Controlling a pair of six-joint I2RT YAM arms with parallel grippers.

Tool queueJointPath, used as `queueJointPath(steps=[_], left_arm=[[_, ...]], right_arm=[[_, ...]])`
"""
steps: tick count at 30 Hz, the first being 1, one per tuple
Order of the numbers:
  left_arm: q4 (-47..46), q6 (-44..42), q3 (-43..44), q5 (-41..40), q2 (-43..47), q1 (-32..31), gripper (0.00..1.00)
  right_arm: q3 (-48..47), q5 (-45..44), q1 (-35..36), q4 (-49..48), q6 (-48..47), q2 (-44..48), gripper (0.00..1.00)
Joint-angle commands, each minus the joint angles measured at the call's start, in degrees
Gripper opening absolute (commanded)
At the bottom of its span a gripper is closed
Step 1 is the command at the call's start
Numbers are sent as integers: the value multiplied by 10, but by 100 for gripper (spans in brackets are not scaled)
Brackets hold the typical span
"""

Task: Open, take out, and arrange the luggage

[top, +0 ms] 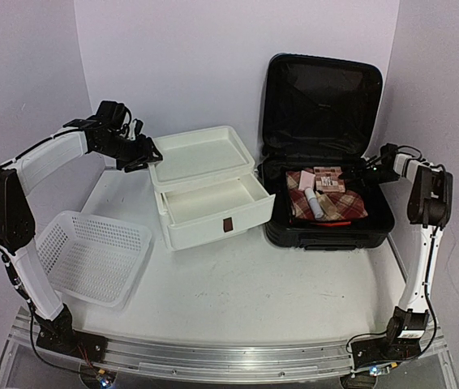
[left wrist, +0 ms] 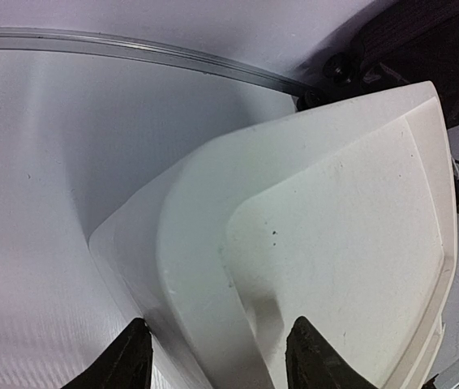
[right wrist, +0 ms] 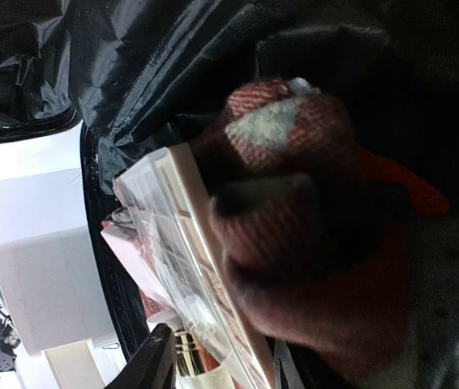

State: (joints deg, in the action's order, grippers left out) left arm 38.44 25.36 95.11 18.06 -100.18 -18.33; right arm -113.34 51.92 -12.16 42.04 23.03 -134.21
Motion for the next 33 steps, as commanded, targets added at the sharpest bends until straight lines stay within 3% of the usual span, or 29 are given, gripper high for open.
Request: queueJointPath(steps=[1,10,18,33], left_arm=[[34,-22,-8,28,-23,-12,56],[34,-22,-8,30,-23,-12,56],[34,-22,-9,33,-21,-12,56],[34,-19,-9,37,-15,-12,56]], right_arm=[[-23,28,10,-36,13,-15,38],[-18,24,12,-66,57,7,13],[32,9,10,-103,118,65,1],[177,-33,10,-285,327,209,0]])
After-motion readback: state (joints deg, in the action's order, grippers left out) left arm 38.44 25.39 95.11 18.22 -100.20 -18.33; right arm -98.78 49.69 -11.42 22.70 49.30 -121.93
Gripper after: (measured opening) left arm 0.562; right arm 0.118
